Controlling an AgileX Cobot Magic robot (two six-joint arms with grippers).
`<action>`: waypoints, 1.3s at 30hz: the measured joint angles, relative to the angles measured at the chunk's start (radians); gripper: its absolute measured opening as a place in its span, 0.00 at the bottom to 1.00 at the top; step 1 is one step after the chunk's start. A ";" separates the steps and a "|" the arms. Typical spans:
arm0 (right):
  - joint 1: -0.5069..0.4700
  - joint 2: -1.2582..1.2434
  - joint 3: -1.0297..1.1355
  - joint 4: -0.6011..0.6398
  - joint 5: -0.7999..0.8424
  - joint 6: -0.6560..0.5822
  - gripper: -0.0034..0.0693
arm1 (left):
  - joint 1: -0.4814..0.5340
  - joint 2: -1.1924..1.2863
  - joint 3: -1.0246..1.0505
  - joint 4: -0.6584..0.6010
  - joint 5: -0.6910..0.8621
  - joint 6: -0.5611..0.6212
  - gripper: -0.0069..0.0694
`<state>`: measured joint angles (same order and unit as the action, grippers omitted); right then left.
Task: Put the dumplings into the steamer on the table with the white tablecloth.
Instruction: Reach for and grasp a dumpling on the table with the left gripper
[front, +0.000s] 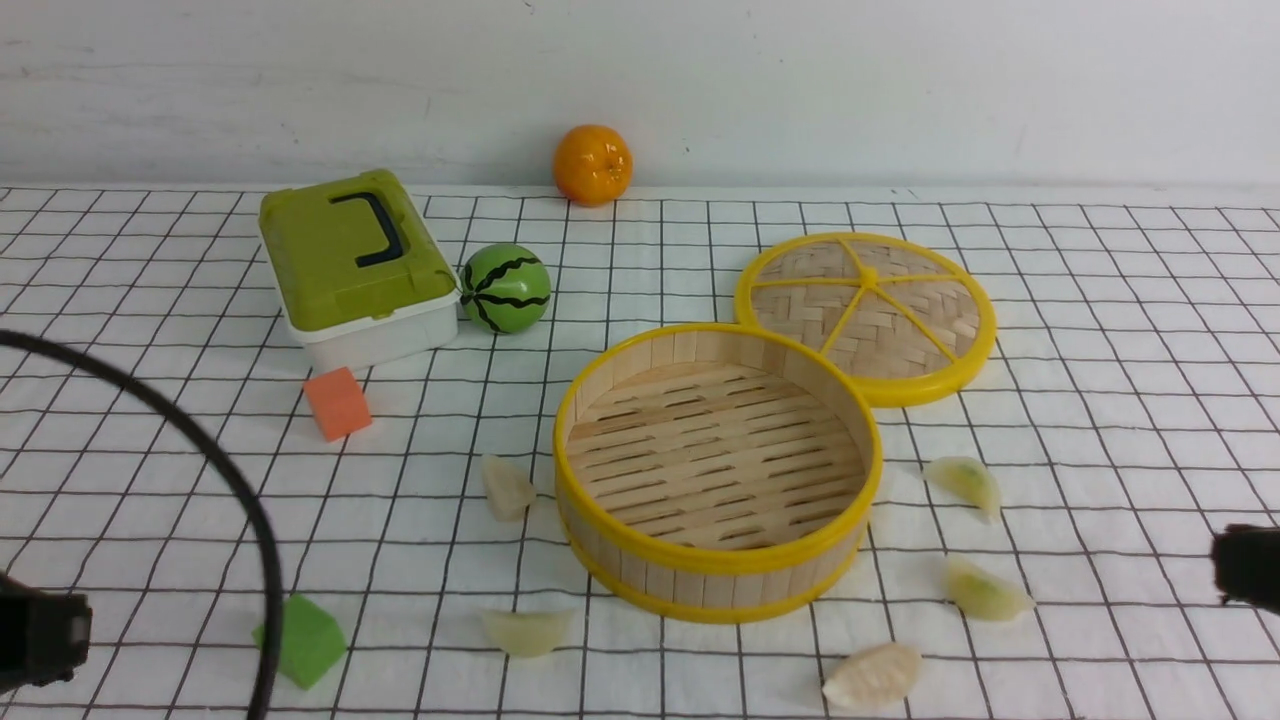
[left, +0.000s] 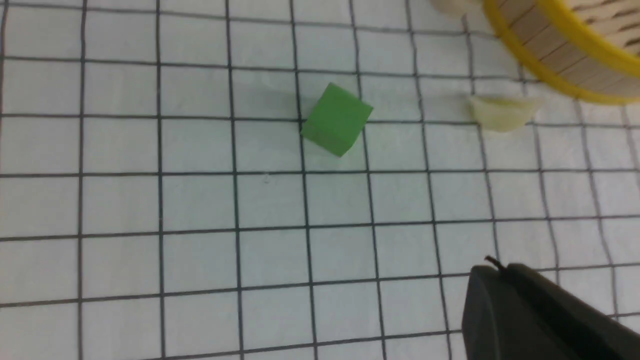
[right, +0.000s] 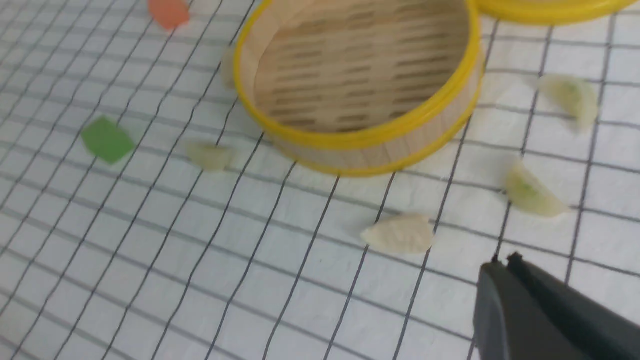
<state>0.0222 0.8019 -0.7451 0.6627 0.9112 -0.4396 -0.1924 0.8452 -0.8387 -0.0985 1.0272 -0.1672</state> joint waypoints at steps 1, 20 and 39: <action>0.000 0.007 -0.004 -0.003 0.002 0.000 0.02 | -0.012 0.009 -0.004 0.012 0.001 -0.005 0.07; 0.308 0.147 -0.045 -0.251 -0.001 0.065 0.04 | -0.246 0.803 -0.513 0.115 -0.043 -0.218 0.80; 0.308 0.146 -0.045 -0.251 0.021 0.065 0.05 | -0.148 1.194 -0.625 -0.011 -0.268 -0.287 0.83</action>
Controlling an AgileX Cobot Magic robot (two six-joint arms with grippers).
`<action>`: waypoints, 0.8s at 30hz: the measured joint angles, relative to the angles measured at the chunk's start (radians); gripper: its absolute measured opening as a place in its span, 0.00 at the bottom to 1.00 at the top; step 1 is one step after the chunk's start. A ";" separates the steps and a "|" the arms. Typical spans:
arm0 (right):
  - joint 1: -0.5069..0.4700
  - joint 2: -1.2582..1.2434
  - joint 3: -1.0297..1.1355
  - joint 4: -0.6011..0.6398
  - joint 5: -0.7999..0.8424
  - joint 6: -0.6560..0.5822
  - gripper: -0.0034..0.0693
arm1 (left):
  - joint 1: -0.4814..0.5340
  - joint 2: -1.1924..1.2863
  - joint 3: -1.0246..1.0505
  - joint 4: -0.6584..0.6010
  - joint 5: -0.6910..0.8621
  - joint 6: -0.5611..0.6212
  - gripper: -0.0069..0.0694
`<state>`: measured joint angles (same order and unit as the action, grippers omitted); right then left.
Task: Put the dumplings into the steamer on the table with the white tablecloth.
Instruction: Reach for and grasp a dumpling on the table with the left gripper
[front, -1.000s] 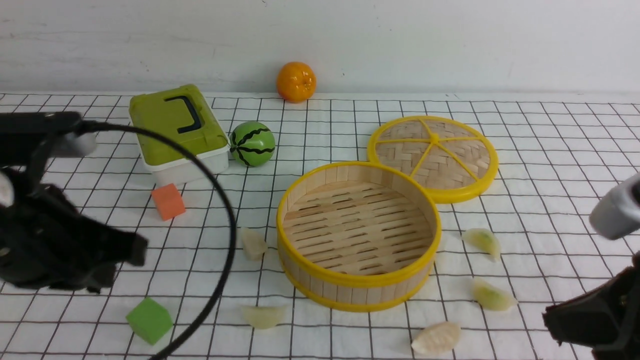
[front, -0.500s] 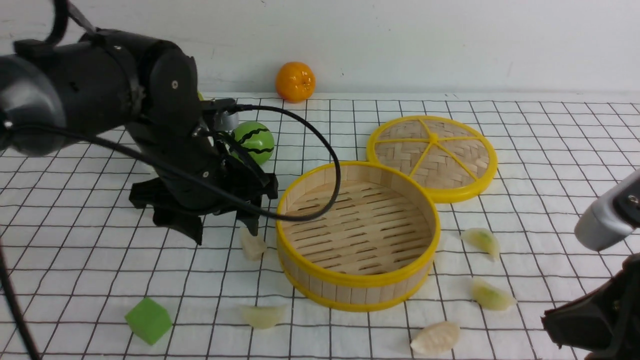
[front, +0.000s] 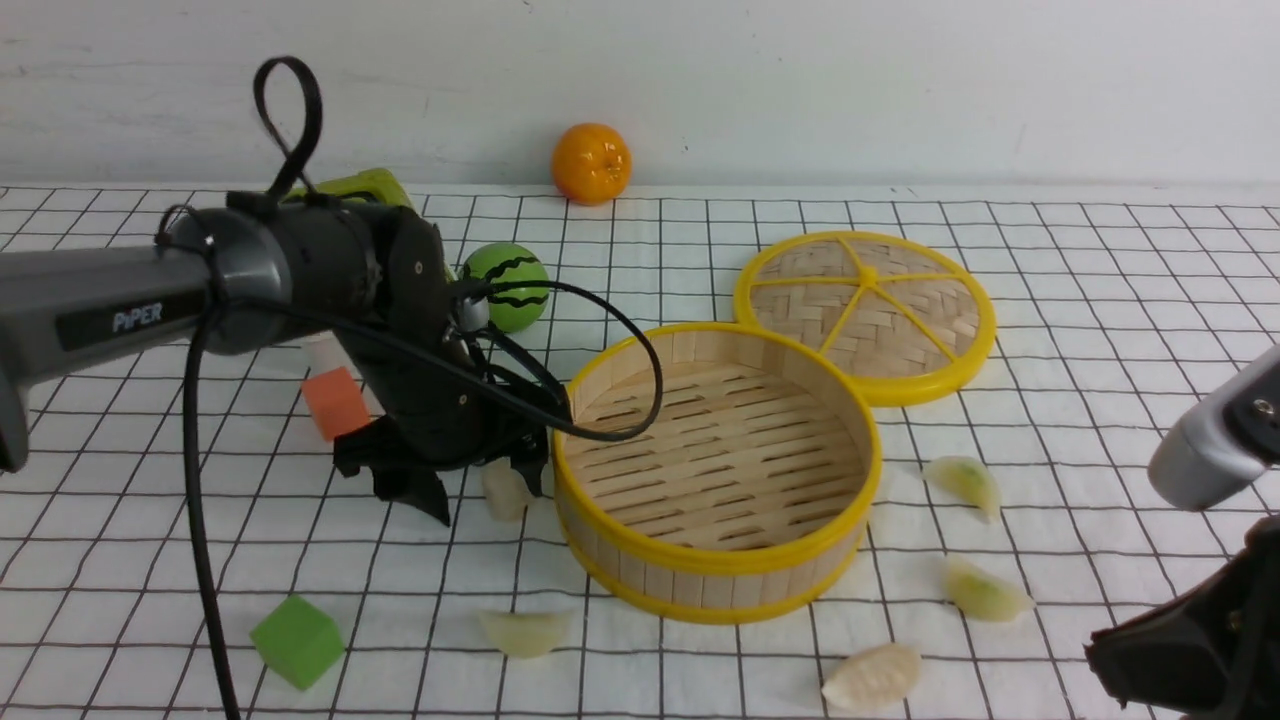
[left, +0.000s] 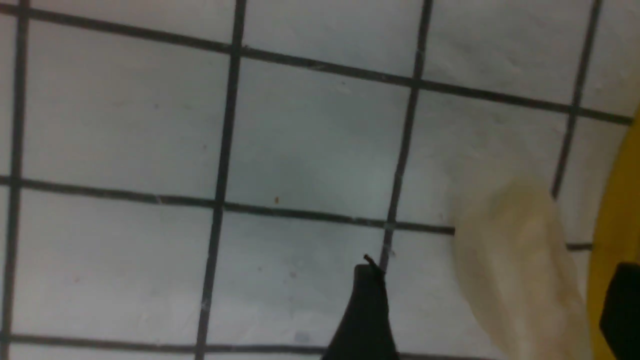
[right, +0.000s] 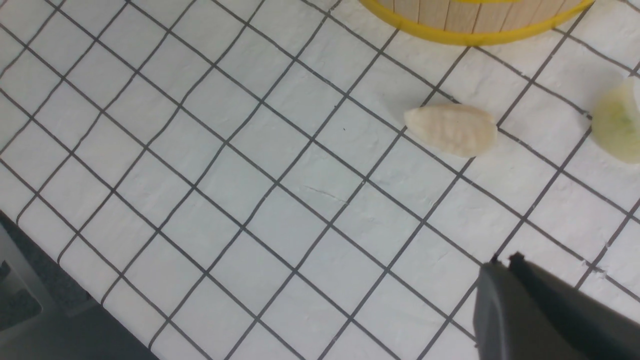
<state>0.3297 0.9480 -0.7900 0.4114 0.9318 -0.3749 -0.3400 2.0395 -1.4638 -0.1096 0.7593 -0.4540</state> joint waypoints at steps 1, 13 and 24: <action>0.000 0.000 0.000 0.000 -0.001 0.000 0.05 | 0.000 0.012 -0.002 0.002 -0.002 -0.001 0.80; 0.000 0.000 0.000 -0.006 -0.008 0.000 0.06 | 0.000 0.004 -0.006 0.009 0.009 0.038 0.46; 0.000 0.000 0.000 -0.002 -0.015 0.000 0.07 | -0.113 -0.273 -0.083 0.038 0.086 0.149 0.45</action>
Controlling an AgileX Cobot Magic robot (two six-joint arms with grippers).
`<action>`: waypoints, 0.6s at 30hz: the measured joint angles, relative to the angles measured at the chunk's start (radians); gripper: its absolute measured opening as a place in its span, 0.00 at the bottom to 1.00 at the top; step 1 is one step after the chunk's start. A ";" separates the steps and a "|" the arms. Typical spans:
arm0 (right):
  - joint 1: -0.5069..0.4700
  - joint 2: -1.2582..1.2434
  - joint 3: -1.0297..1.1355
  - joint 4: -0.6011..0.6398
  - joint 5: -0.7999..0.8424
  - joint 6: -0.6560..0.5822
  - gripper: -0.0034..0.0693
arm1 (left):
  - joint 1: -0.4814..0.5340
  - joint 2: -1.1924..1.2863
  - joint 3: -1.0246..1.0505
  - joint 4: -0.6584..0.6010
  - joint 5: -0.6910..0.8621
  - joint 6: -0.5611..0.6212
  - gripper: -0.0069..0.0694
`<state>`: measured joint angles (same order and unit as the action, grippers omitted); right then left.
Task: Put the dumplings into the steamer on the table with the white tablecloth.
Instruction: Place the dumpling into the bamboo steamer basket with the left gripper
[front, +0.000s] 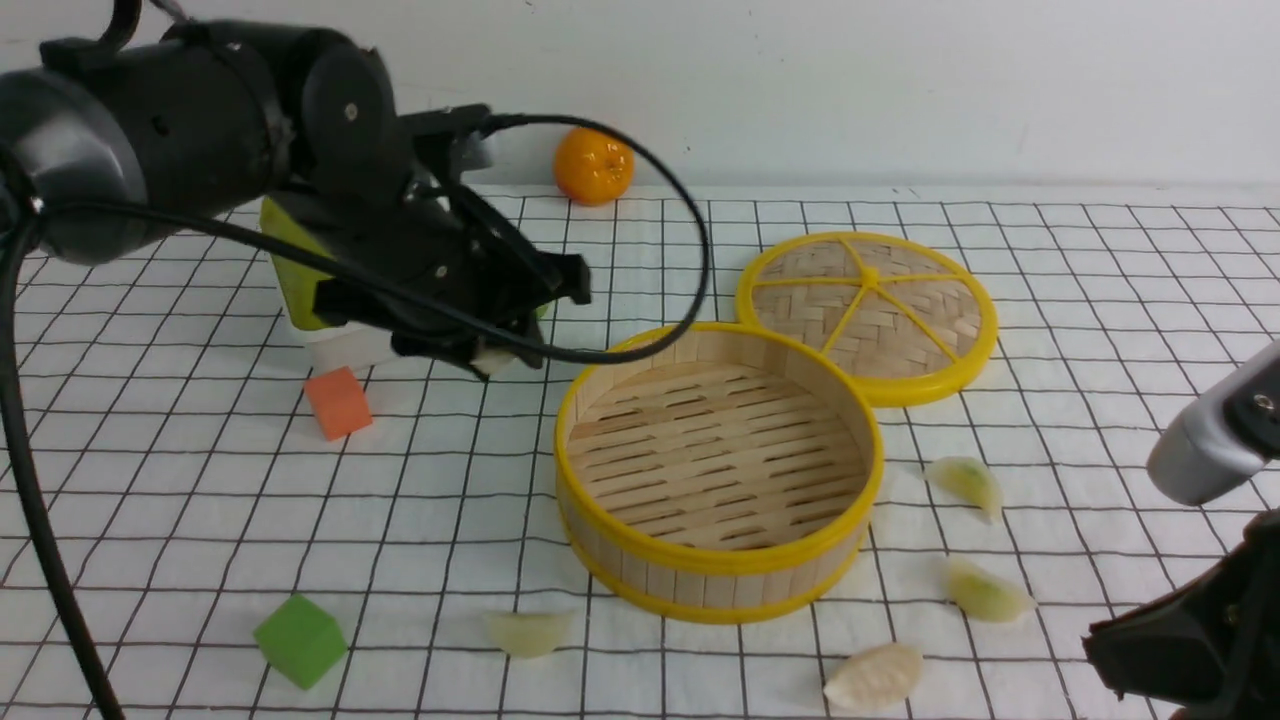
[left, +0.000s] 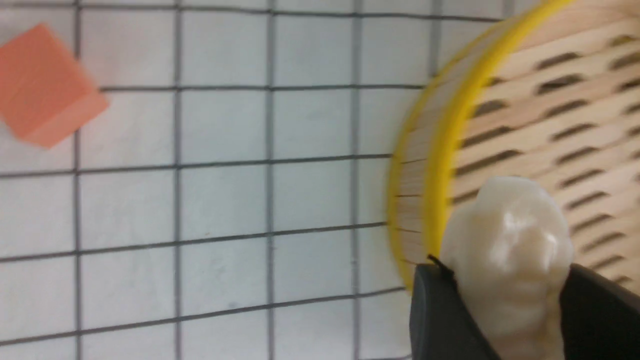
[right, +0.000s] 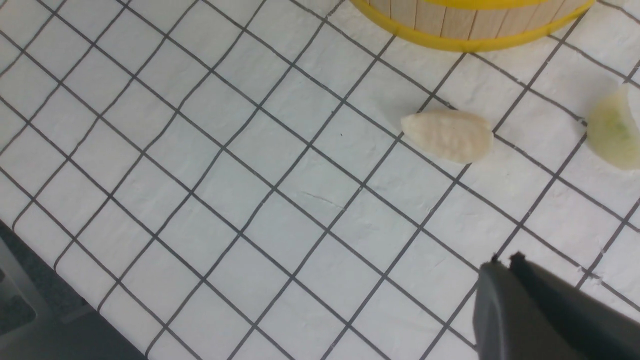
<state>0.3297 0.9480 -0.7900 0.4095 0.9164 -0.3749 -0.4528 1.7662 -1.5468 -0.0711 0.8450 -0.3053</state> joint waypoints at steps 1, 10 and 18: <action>0.000 0.000 -0.001 0.000 0.000 0.003 0.07 | -0.028 0.003 -0.020 -0.001 0.008 0.007 0.45; 0.000 -0.076 -0.032 -0.001 0.129 0.055 0.08 | -0.196 0.297 -0.376 -0.011 0.119 -0.003 0.45; 0.000 -0.217 -0.034 -0.021 0.172 0.103 0.09 | -0.197 0.556 -0.640 0.052 0.150 -0.058 0.45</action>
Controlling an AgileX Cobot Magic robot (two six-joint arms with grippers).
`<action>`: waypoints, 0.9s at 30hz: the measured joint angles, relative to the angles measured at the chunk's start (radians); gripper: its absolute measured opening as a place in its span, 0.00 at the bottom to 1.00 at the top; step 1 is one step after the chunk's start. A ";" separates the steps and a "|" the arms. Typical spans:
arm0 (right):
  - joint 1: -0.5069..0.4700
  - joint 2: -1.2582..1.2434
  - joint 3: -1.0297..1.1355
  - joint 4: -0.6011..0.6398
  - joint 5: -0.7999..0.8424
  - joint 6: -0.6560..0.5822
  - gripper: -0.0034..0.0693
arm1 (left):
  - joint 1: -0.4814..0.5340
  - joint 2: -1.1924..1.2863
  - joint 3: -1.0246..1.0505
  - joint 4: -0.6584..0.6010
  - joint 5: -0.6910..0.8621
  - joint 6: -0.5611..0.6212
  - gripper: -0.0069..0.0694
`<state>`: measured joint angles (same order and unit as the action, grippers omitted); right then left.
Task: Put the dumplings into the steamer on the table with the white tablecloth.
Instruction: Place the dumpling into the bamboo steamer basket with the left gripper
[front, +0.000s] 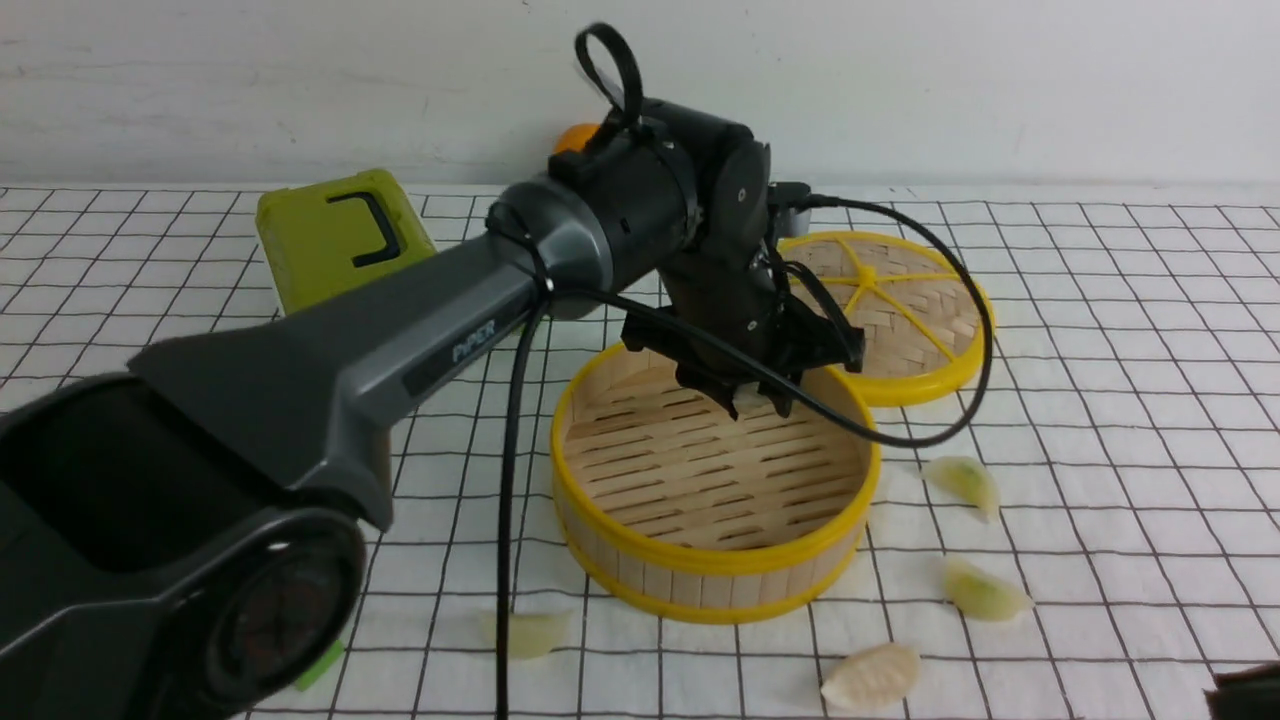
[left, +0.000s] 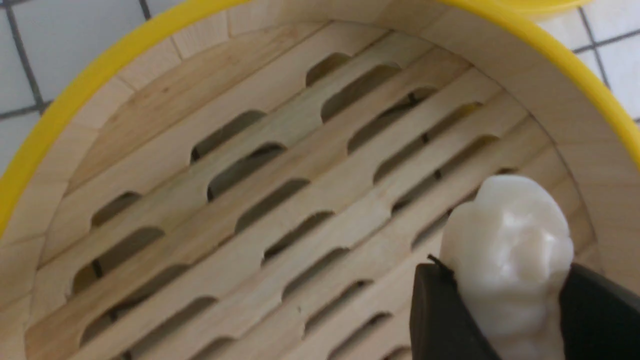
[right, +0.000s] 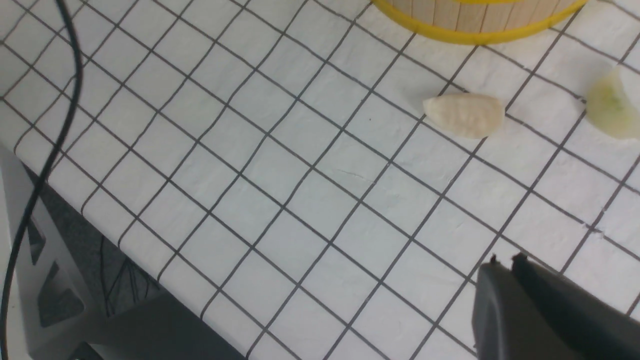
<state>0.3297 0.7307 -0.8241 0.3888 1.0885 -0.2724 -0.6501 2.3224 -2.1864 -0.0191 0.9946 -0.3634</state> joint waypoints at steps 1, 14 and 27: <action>0.000 -0.014 0.000 -0.008 0.002 0.002 0.09 | 0.000 0.018 -0.014 0.010 0.000 -0.005 0.45; 0.001 -0.042 0.000 -0.109 0.006 0.052 0.09 | 0.000 0.053 -0.078 0.062 0.083 -0.038 0.66; 0.001 -0.042 0.000 -0.109 -0.014 0.052 0.11 | 0.001 -0.458 0.075 0.096 0.245 0.114 0.69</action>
<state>0.3309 0.6885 -0.8241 0.2802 1.0744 -0.2208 -0.6491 1.8643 -2.1116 0.0773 1.2394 -0.2498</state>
